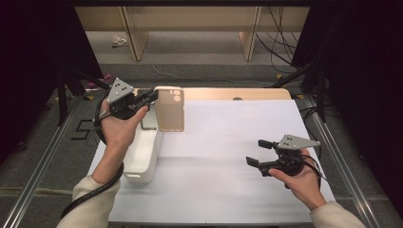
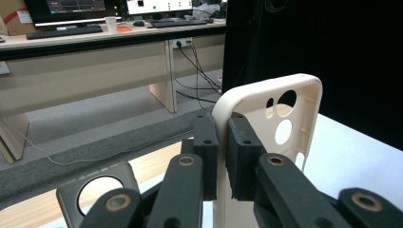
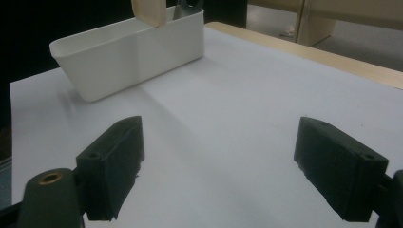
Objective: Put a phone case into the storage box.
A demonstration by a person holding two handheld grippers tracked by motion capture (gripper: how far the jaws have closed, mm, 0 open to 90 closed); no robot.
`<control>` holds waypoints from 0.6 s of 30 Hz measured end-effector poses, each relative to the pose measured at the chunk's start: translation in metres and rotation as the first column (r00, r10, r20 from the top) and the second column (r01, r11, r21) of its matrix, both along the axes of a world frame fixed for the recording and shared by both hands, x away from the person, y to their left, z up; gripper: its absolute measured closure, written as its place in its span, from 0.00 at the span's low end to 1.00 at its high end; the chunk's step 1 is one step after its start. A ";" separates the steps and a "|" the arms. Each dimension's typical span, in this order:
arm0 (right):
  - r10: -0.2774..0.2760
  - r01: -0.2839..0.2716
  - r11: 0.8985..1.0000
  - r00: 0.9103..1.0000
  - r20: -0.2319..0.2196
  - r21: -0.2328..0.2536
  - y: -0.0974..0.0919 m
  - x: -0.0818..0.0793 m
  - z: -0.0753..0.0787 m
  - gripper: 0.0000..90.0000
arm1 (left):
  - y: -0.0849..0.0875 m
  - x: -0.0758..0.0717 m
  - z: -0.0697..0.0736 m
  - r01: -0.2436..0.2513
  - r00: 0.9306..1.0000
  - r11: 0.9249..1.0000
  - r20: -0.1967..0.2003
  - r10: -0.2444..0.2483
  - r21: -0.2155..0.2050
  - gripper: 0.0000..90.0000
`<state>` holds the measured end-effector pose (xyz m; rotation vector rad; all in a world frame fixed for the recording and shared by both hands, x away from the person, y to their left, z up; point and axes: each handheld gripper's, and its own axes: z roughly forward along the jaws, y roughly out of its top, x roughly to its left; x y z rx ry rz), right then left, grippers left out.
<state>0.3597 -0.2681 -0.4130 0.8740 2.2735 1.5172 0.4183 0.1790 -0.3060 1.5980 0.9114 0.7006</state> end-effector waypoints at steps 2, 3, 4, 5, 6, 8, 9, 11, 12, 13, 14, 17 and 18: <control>0.000 0.000 1.000 1.000 0.000 0.001 0.000 0.000 0.000 0.20 | 0.002 0.001 0.001 -0.004 1.000 1.000 0.000 0.004 0.000 0.92; -0.001 0.001 1.000 1.000 -0.001 0.001 0.000 0.000 0.000 0.20 | 0.004 0.001 0.002 -0.007 1.000 1.000 0.001 0.007 0.001 0.92; -0.003 0.003 1.000 1.000 -0.001 0.001 -0.001 0.000 0.000 0.20 | 0.005 0.001 0.002 -0.010 1.000 1.000 0.003 0.010 0.001 0.92; -0.002 0.002 1.000 1.000 -0.001 0.002 -0.001 0.000 0.000 0.20 | 0.006 0.002 0.002 -0.013 1.000 1.000 0.003 0.013 0.001 0.92; -0.002 0.002 1.000 1.000 -0.001 0.002 -0.001 0.000 0.000 0.20 | 0.008 0.002 0.003 -0.016 1.000 1.000 0.004 0.016 0.004 0.92; -0.002 0.002 1.000 1.000 -0.001 0.001 -0.001 0.000 0.000 0.20 | 0.010 0.003 0.003 -0.020 1.000 1.000 0.003 0.020 0.005 0.92; -0.001 0.001 1.000 1.000 -0.003 0.001 0.000 0.000 0.000 0.20 | 0.012 0.004 0.003 -0.022 1.000 1.000 0.003 0.022 0.008 0.92; -0.001 0.001 1.000 1.000 -0.002 0.000 0.000 0.000 -0.001 0.20 | 0.014 0.005 0.003 -0.029 1.000 1.000 0.001 0.029 0.009 0.92; -0.002 0.002 1.000 1.000 -0.003 0.001 0.000 0.000 -0.001 0.20 | 0.015 0.005 0.003 -0.031 1.000 0.999 0.001 0.031 0.011 0.92; -0.002 0.002 1.000 1.000 -0.002 0.002 0.000 0.000 -0.001 0.20 | 0.016 0.005 0.003 -0.033 0.999 0.999 0.001 0.033 0.010 0.92; -0.003 0.003 1.000 1.000 -0.003 0.001 0.000 0.000 -0.001 0.20 | 0.018 0.006 0.003 -0.035 0.999 0.999 0.001 0.035 0.012 0.92; -0.003 0.003 1.000 1.000 -0.002 0.003 0.000 0.001 -0.001 0.20 | 0.020 0.007 0.003 -0.041 0.999 0.999 0.001 0.041 0.015 0.92; -0.003 0.003 1.000 1.000 -0.002 0.003 0.000 0.001 -0.001 0.20 | 0.021 0.007 0.004 -0.043 0.999 0.999 0.000 0.043 0.016 0.92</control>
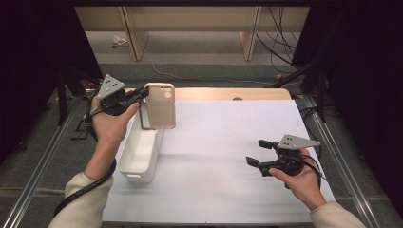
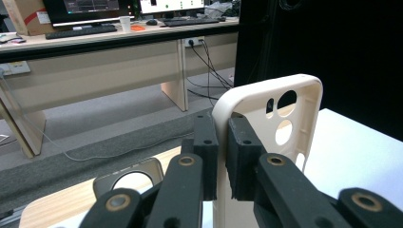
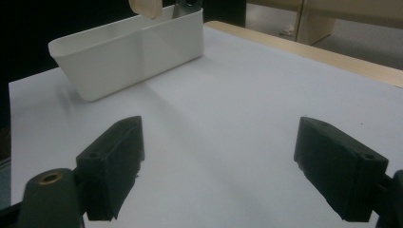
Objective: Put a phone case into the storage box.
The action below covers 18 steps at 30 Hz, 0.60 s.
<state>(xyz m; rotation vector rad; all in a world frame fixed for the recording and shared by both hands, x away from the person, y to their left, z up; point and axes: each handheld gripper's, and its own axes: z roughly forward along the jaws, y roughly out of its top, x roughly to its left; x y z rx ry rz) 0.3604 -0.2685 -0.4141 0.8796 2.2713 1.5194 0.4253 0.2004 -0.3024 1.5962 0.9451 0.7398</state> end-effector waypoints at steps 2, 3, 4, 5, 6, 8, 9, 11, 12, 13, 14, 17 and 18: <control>0.001 -0.001 1.000 1.000 -0.001 -0.001 0.000 0.000 0.000 0.20 | 0.002 0.001 0.000 -0.003 1.000 1.000 0.001 0.003 0.002 0.92; 0.001 -0.001 1.000 1.000 -0.001 -0.001 0.000 0.000 0.000 0.20 | 0.003 0.001 0.001 -0.007 1.000 1.000 0.001 0.007 0.002 0.92; 0.000 0.000 1.000 1.000 -0.001 -0.001 0.000 0.000 0.000 0.20 | 0.004 0.002 0.000 -0.008 1.000 1.000 0.000 0.008 0.003 0.92; 0.000 0.000 1.000 1.000 -0.001 -0.001 0.000 0.000 0.000 0.20 | 0.005 0.002 0.000 -0.009 1.000 1.000 0.000 0.009 0.005 0.92; 0.000 0.000 1.000 1.000 -0.002 -0.001 0.000 0.000 0.000 0.20 | 0.005 0.002 0.000 -0.012 1.000 1.000 0.000 0.012 0.005 0.92; -0.001 0.001 1.000 1.000 0.000 -0.001 0.000 0.000 0.000 0.20 | 0.007 0.003 0.000 -0.015 1.000 1.000 -0.001 0.015 0.008 0.92; -0.001 0.001 1.000 1.000 -0.001 -0.001 0.000 0.000 0.000 0.20 | 0.008 0.004 -0.001 -0.016 1.000 1.000 -0.001 0.016 0.008 0.92; 0.000 0.000 1.000 1.000 -0.002 -0.002 0.000 0.000 0.000 0.20 | 0.009 0.005 -0.001 -0.022 1.000 1.000 -0.002 0.022 0.008 0.92; 0.000 0.000 1.000 1.000 -0.003 -0.002 0.000 0.000 0.000 0.20 | 0.010 0.005 -0.002 -0.023 1.000 1.000 -0.002 0.023 0.009 0.92; 0.000 0.000 1.000 1.000 -0.002 -0.002 0.000 0.000 0.000 0.20 | 0.010 0.006 -0.003 -0.023 1.000 1.000 -0.002 0.023 0.009 0.92; 0.000 0.000 1.000 1.000 -0.003 -0.002 0.000 0.000 0.000 0.20 | 0.011 0.006 -0.003 -0.024 1.000 1.000 -0.004 0.024 0.009 0.92; -0.001 0.001 1.000 1.000 -0.004 -0.002 0.000 0.001 -0.001 0.20 | 0.012 0.008 -0.003 -0.029 1.000 1.000 -0.005 0.029 0.011 0.92; -0.001 0.001 1.000 1.000 -0.004 -0.003 0.000 0.001 -0.001 0.20 | 0.013 0.008 -0.003 -0.030 1.000 0.999 -0.006 0.030 0.011 0.92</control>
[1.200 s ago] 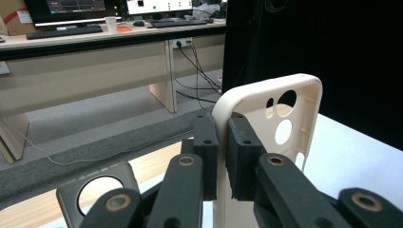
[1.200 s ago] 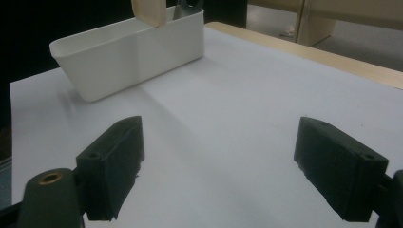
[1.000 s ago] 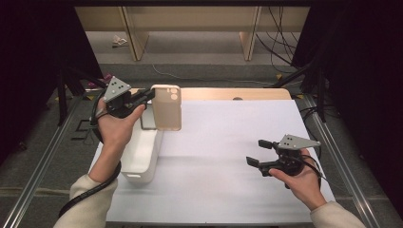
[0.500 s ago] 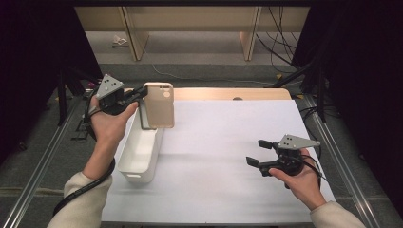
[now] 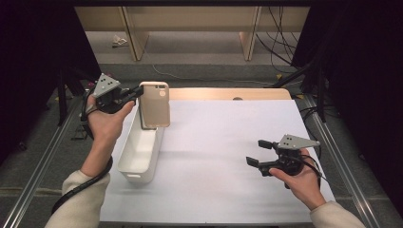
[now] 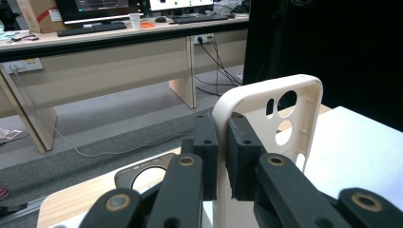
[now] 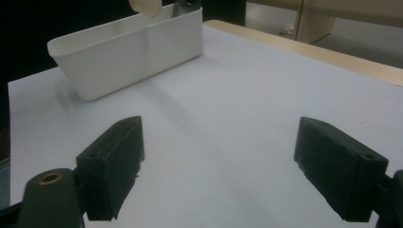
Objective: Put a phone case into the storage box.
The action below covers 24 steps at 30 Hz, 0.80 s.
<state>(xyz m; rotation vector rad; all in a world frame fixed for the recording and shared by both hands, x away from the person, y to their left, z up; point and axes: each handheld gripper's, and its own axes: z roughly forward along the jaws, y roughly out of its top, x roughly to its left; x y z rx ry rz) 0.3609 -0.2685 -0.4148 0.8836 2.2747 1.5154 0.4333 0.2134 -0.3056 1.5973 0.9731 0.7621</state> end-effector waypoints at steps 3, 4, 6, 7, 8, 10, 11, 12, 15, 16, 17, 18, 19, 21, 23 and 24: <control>0.000 0.000 1.000 1.000 -0.001 -0.001 0.000 0.000 0.000 0.20 | 0.002 0.001 0.000 -0.004 1.000 1.000 0.001 0.004 0.001 0.92; 0.000 0.000 1.000 1.000 -0.001 -0.001 0.000 0.000 0.000 0.20 | 0.002 0.001 0.000 -0.005 1.000 1.000 0.001 0.005 0.002 0.92; 0.000 0.000 1.000 1.000 -0.002 0.000 0.000 0.000 0.000 0.20 | 0.004 0.002 0.000 -0.009 1.000 1.000 -0.001 0.009 0.004 0.92; -0.001 0.001 1.000 1.000 0.000 0.000 0.000 0.000 0.000 0.20 | 0.004 0.003 -0.001 -0.009 1.000 1.000 -0.002 0.009 0.006 0.92; 0.000 0.000 1.000 1.000 0.000 0.001 0.000 0.000 0.000 0.20 | 0.005 0.003 -0.001 -0.012 1.000 1.000 -0.003 0.012 0.009 0.92; -0.001 0.001 1.000 1.000 0.001 0.001 0.000 0.000 0.000 0.20 | 0.007 0.004 -0.002 -0.016 1.000 1.000 -0.005 0.016 0.008 0.92; -0.001 0.001 1.000 1.000 0.001 0.000 0.000 0.000 0.000 0.20 | 0.008 0.004 -0.002 -0.019 1.000 1.000 -0.006 0.019 0.006 0.92; 0.000 0.000 1.000 1.000 0.000 0.000 0.000 0.000 0.000 0.20 | 0.009 0.005 -0.003 -0.022 1.000 1.000 -0.006 0.022 0.004 0.92; 0.001 -0.001 1.000 1.000 -0.001 -0.001 0.000 0.000 0.000 0.20 | 0.011 0.007 -0.004 -0.028 1.000 1.000 -0.008 0.028 0.003 0.92; 0.001 -0.001 1.000 1.000 -0.001 -0.001 0.000 0.000 0.000 0.20 | 0.012 0.008 -0.004 -0.030 1.000 1.000 -0.010 0.030 0.002 0.92; 0.001 -0.001 1.000 1.000 0.000 -0.002 0.000 0.000 0.000 0.20 | 0.012 0.009 -0.004 -0.030 0.999 1.000 -0.009 0.030 0.004 0.92; 0.002 -0.002 1.000 1.000 -0.001 -0.002 0.000 0.000 0.000 0.20 | 0.013 0.010 -0.004 -0.032 0.999 0.999 -0.010 0.032 0.004 0.92; 0.002 -0.002 1.000 1.000 -0.001 -0.003 0.000 0.000 0.000 0.20 | 0.013 0.011 -0.004 -0.032 0.999 0.999 -0.010 0.032 0.006 0.92; 0.002 -0.002 1.000 1.000 -0.001 -0.002 0.000 0.000 0.000 0.20 | 0.014 0.012 -0.004 -0.036 0.999 0.999 -0.012 0.036 0.006 0.92; 0.001 -0.001 1.000 1.000 -0.002 -0.001 0.000 0.000 0.000 0.20 | 0.015 0.014 -0.004 -0.039 0.999 0.999 -0.013 0.039 0.008 0.92; 0.001 -0.001 1.000 1.000 -0.002 -0.001 0.000 0.000 0.000 0.20 | 0.016 0.014 -0.005 -0.040 0.999 0.999 -0.014 0.040 0.007 0.92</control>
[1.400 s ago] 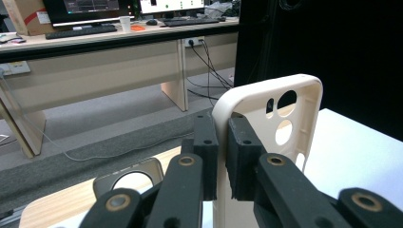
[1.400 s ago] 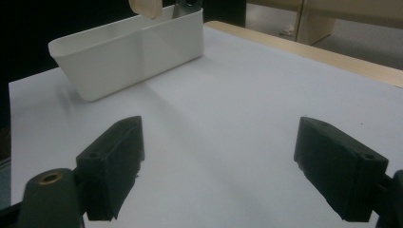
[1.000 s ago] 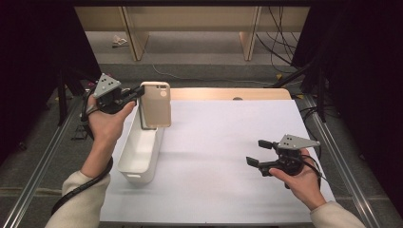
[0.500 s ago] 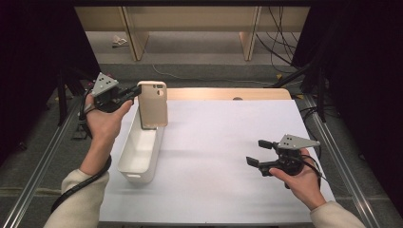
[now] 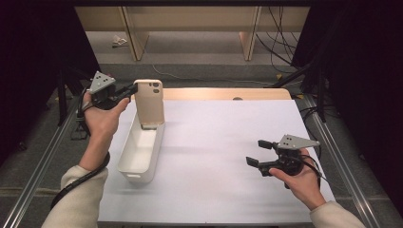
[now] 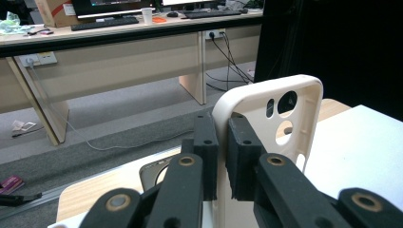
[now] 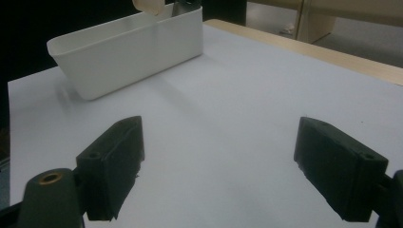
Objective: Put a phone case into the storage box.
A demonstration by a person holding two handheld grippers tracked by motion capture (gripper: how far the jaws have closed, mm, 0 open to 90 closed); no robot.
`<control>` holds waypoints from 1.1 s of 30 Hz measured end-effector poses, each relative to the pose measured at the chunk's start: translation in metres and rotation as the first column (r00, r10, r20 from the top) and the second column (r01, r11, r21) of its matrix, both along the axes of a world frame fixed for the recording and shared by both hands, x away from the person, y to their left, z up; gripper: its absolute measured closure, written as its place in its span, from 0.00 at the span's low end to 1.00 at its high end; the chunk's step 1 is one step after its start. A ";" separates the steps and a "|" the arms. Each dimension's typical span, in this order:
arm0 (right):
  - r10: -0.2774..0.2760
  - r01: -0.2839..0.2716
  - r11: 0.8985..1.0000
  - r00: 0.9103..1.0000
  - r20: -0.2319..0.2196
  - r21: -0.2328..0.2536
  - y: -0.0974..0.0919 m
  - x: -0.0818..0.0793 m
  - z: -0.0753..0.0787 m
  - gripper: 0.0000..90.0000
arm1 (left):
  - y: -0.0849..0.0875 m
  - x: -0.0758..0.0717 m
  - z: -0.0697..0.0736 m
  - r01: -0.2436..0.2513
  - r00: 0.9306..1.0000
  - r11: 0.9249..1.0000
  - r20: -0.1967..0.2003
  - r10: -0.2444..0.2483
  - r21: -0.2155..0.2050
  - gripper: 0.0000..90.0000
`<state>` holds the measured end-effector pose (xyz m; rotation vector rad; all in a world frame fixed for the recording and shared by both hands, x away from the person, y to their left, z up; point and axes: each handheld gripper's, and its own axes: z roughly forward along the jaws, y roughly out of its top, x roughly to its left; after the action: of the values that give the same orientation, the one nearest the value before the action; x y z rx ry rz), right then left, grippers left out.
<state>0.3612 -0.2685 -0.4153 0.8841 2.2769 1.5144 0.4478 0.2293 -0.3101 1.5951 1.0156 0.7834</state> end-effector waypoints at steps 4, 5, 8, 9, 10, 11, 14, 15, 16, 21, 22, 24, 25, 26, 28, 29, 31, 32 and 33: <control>0.001 -0.001 1.000 1.000 0.000 0.000 0.000 0.000 0.000 0.20 | 0.001 0.003 -0.001 0.000 1.000 1.000 0.003 0.000 0.001 0.92; 0.000 0.000 1.000 1.000 0.001 0.001 0.000 0.000 0.000 0.20 | 0.001 0.003 -0.002 -0.001 1.000 1.000 0.002 0.001 0.000 0.92; 0.000 0.000 1.000 1.000 0.001 0.000 0.000 0.000 0.000 0.20 | 0.002 0.005 -0.003 -0.003 1.000 1.000 -0.002 0.003 0.005 0.92; 0.000 0.000 1.000 1.000 0.000 0.001 0.000 0.000 0.000 0.20 | 0.003 0.006 -0.003 -0.004 1.000 1.000 -0.002 0.004 0.007 0.92; 0.002 -0.002 1.000 1.000 0.000 0.000 0.000 0.000 0.000 0.20 | 0.003 0.007 -0.003 -0.007 1.000 1.000 -0.002 0.007 0.007 0.92; 0.002 -0.002 1.000 1.000 0.001 0.000 0.000 0.000 0.000 0.20 | 0.004 0.007 -0.003 -0.009 1.000 1.000 -0.003 0.009 0.008 0.92; 0.001 -0.001 1.000 1.000 0.000 0.001 0.000 0.000 0.000 0.20 | 0.006 0.010 -0.003 -0.015 1.000 1.000 -0.005 0.015 0.011 0.92; 0.000 0.000 1.000 1.000 -0.001 0.000 0.000 0.000 0.000 0.20 | 0.006 0.011 -0.004 -0.015 1.000 1.000 -0.005 0.015 0.012 0.92; 0.001 -0.001 1.000 1.000 -0.001 0.001 0.000 0.000 0.000 0.20 | 0.007 0.011 -0.004 -0.016 1.000 1.000 -0.004 0.016 0.012 0.92; 0.001 -0.001 1.000 1.000 -0.001 0.000 0.000 0.000 0.000 0.20 | 0.009 0.015 -0.005 -0.026 1.000 0.999 -0.005 0.026 0.023 0.92; 0.001 -0.001 1.000 1.000 -0.001 0.000 0.000 0.000 0.000 0.20 | 0.009 0.016 -0.005 -0.027 1.000 0.999 -0.004 0.027 0.025 0.92; 0.002 -0.002 1.000 1.000 -0.001 0.001 0.000 0.000 0.000 0.20 | 0.010 0.018 -0.006 -0.031 1.000 0.999 -0.005 0.031 0.031 0.92; 0.001 -0.001 1.000 1.000 -0.001 0.001 0.000 0.000 0.000 0.20 | 0.010 0.018 -0.006 -0.033 0.999 0.999 -0.004 0.033 0.030 0.92; 0.001 -0.001 1.000 1.000 -0.001 0.001 0.000 0.000 0.000 0.20 | 0.011 0.019 -0.007 -0.034 0.999 0.999 -0.004 0.034 0.034 0.92; 0.003 -0.003 1.000 1.000 -0.001 0.002 0.000 0.000 0.000 0.20 | 0.011 0.021 -0.009 -0.038 0.999 0.999 -0.007 0.038 0.038 0.92; 0.003 -0.003 1.000 1.000 0.000 0.001 0.000 0.000 0.000 0.20 | 0.011 0.021 -0.010 -0.038 0.999 0.999 -0.008 0.038 0.038 0.92; 0.004 -0.004 1.000 1.000 -0.001 0.002 0.000 0.000 0.000 0.20 | 0.011 0.023 -0.011 -0.040 0.999 0.998 -0.010 0.040 0.039 0.92; 0.003 -0.003 1.000 1.000 -0.001 0.002 0.000 0.000 0.000 0.20 | 0.011 0.023 -0.012 -0.041 0.999 0.998 -0.011 0.042 0.042 0.92; 0.003 -0.003 1.000 1.000 -0.002 0.003 0.000 0.000 0.000 0.20 | 0.011 0.024 -0.012 -0.042 0.999 0.998 -0.012 0.042 0.043 0.92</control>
<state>0.3614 -0.2684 -0.4156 0.8843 2.2788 1.5186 0.4717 0.2408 -0.3226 1.6214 1.0510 0.8294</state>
